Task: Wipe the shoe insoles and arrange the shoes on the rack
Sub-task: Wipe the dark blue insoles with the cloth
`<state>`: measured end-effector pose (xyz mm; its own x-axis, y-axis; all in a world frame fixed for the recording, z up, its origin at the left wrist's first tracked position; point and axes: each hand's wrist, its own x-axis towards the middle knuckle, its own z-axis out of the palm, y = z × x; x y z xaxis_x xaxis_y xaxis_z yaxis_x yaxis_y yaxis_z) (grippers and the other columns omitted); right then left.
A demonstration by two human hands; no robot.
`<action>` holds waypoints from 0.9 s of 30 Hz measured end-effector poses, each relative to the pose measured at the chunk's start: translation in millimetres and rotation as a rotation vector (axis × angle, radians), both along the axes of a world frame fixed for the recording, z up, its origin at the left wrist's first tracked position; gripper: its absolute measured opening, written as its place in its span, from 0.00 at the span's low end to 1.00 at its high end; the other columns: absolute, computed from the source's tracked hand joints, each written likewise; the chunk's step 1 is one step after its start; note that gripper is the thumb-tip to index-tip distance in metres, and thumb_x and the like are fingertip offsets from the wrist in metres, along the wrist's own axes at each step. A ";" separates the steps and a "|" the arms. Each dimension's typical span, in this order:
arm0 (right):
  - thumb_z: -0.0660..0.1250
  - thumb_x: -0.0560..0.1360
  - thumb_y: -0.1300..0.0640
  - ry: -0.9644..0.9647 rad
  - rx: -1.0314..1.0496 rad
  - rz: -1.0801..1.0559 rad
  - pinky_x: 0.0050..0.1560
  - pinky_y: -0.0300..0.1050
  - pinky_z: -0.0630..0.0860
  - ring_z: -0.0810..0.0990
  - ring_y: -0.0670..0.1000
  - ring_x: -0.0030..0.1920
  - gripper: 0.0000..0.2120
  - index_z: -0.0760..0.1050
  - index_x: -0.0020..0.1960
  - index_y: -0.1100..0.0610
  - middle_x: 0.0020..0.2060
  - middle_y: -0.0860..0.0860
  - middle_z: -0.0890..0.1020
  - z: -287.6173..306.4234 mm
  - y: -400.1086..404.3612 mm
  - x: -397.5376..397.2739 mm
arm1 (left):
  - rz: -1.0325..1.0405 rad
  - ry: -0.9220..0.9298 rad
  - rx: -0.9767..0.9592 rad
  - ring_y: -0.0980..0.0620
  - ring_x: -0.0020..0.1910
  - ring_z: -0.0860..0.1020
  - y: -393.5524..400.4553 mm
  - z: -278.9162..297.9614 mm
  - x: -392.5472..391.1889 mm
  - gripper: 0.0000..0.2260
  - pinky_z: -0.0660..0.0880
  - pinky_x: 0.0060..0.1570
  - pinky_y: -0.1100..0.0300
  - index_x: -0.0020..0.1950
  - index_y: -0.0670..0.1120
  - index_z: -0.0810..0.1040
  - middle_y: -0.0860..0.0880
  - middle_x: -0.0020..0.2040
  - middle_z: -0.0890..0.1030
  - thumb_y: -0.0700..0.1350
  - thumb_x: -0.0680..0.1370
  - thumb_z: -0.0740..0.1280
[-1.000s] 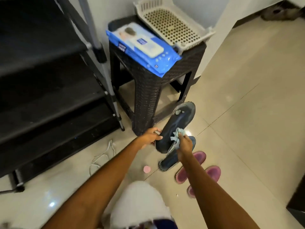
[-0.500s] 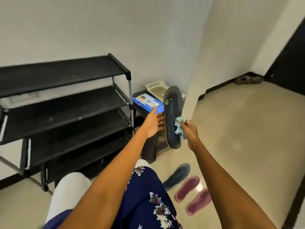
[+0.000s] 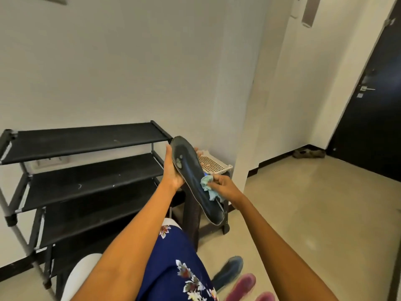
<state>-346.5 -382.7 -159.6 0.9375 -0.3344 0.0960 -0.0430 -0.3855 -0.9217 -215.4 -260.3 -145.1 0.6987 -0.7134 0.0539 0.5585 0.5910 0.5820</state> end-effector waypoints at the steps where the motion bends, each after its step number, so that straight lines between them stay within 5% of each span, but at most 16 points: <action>1: 0.62 0.77 0.66 0.000 -0.017 0.005 0.39 0.28 0.73 0.77 0.41 0.37 0.08 0.78 0.53 0.64 0.41 0.52 0.80 0.9 -0.1 -0.2 | 0.006 -0.005 -0.008 0.43 0.53 0.79 2.8 2.5 2.4 0.36 0.75 0.57 0.49 0.60 0.39 0.79 0.40 0.55 0.80 0.69 0.73 0.58; 6: 0.63 0.77 0.66 0.024 -0.069 0.025 0.38 0.29 0.71 0.76 0.41 0.37 0.06 0.78 0.50 0.62 0.41 0.53 0.79 -7.7 -0.1 7.3 | 0.077 -0.001 -0.001 0.45 0.49 0.78 14.7 4.8 21.7 0.28 0.73 0.57 0.51 0.51 0.40 0.80 0.42 0.48 0.80 0.64 0.68 0.65; 12: 0.62 0.77 0.67 0.068 -0.071 0.082 0.39 0.29 0.72 0.76 0.40 0.37 0.07 0.77 0.52 0.64 0.40 0.50 0.79 -24.0 6.1 30.2 | 0.037 0.030 0.062 0.43 0.55 0.79 29.4 -13.6 36.6 0.31 0.67 0.66 0.47 0.52 0.39 0.83 0.40 0.54 0.81 0.66 0.73 0.61; 19: 0.62 0.78 0.64 0.065 -0.022 0.062 0.41 0.32 0.72 0.76 0.43 0.39 0.05 0.76 0.48 0.59 0.40 0.50 0.79 -27.5 14.1 66.4 | 0.063 0.119 0.109 0.44 0.51 0.80 27.6 -35.7 48.3 0.32 0.74 0.54 0.48 0.56 0.40 0.79 0.40 0.50 0.82 0.68 0.74 0.57; 23: 0.62 0.77 0.65 0.109 -0.064 0.110 0.38 0.28 0.72 0.76 0.40 0.37 0.09 0.76 0.44 0.53 0.38 0.46 0.79 -32.2 13.5 78.6 | 0.026 0.178 0.047 0.43 0.58 0.78 26.9 -50.4 56.1 0.33 0.69 0.64 0.47 0.57 0.40 0.82 0.41 0.57 0.81 0.68 0.73 0.58; 27: 0.63 0.78 0.61 0.047 -0.077 0.005 0.49 0.39 0.75 0.77 0.48 0.48 0.04 0.76 0.51 0.55 0.47 0.52 0.78 -37.4 11.1 94.0 | 0.029 0.178 0.015 0.41 0.56 0.77 28.4 -55.1 64.8 0.30 0.69 0.61 0.44 0.52 0.40 0.84 0.39 0.51 0.82 0.64 0.75 0.57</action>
<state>-252.5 -371.6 -197.1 0.9433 -0.3230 0.0768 -0.0837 -0.4553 -0.8864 -150.6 -231.9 -200.2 0.7168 -0.6923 -0.0831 0.6362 0.6005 0.4844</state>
